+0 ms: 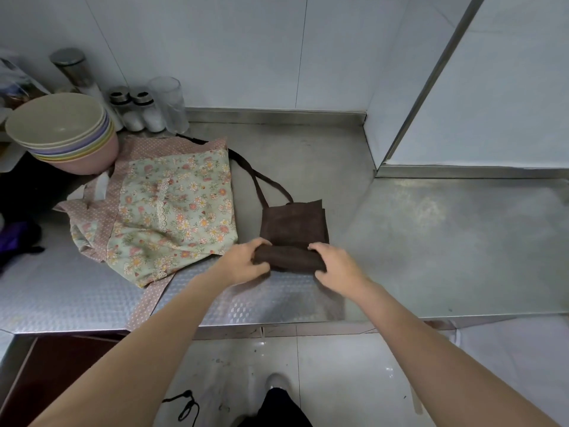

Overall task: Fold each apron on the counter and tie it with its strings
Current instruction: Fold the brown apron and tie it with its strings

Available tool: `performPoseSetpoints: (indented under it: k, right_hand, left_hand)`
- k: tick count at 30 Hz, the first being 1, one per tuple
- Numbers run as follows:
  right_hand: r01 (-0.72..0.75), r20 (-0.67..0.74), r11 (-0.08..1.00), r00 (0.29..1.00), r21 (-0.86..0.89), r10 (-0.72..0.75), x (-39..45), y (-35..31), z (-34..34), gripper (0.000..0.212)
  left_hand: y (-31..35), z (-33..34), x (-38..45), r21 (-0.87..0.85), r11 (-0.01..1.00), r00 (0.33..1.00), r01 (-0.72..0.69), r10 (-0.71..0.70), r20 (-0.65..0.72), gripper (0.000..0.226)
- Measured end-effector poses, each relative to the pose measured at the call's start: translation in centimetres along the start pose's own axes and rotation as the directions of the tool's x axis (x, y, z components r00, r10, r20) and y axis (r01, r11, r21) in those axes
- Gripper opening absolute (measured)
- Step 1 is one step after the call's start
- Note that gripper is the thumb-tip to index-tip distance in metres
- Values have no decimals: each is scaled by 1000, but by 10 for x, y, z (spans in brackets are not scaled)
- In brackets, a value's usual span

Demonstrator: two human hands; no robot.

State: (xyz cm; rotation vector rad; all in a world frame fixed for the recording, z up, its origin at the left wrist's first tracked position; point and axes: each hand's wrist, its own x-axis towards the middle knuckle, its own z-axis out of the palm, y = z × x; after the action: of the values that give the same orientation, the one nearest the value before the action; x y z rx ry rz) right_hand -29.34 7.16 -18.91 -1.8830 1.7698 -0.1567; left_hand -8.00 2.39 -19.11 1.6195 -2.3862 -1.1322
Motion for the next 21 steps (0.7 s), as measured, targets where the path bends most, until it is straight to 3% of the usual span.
performPoseSetpoints:
  k: [1, 3, 5, 6, 8, 10, 13, 19, 21]
  right_hand:
    - [-92, -19, 977, 995, 194, 97, 4, 0, -6, 36]
    - [-229, 30, 800, 966, 555, 256, 7, 3, -15, 21]
    - [-285, 74, 651, 940, 704, 332, 8, 6, -15, 14]
    - [-298, 68, 643, 932, 705, 357, 9, 5, -12, 13]
    - [-338, 5, 741, 911, 581, 412, 15, 6, -1, 26]
    - [-408, -69, 844, 887, 347, 457, 20, 5, 4, 38]
    - [-491, -113, 868, 861, 72, 496, 23, 0, 4, 43]
    - [-554, -51, 832, 832, -40, 552, 32, -7, -2, 43]
    - [-556, -19, 830, 831, -44, 556, 36, -6, -6, 43]
  left_hand:
    - [-2, -1, 2, -131, 990, 998, 60, -64, -24, 40]
    - [-5, 1, 5, -375, 916, 986, 145, -167, -27, 33]
    - [-2, 5, 7, -470, 856, 963, 215, -265, -42, 30]
    - [2, 7, 9, -467, 848, 950, 250, -309, -51, 31]
    - [8, 12, 12, -392, 869, 931, 304, -358, -72, 35]
    - [13, 16, 13, -267, 900, 921, 344, -379, -91, 38]
    - [16, 17, 15, -161, 916, 916, 367, -386, -107, 42]
    - [13, 3, 27, -329, 806, 861, 492, -507, 46, 42]
    - [18, 0, 27, -244, 834, 864, 495, -501, 42, 39]
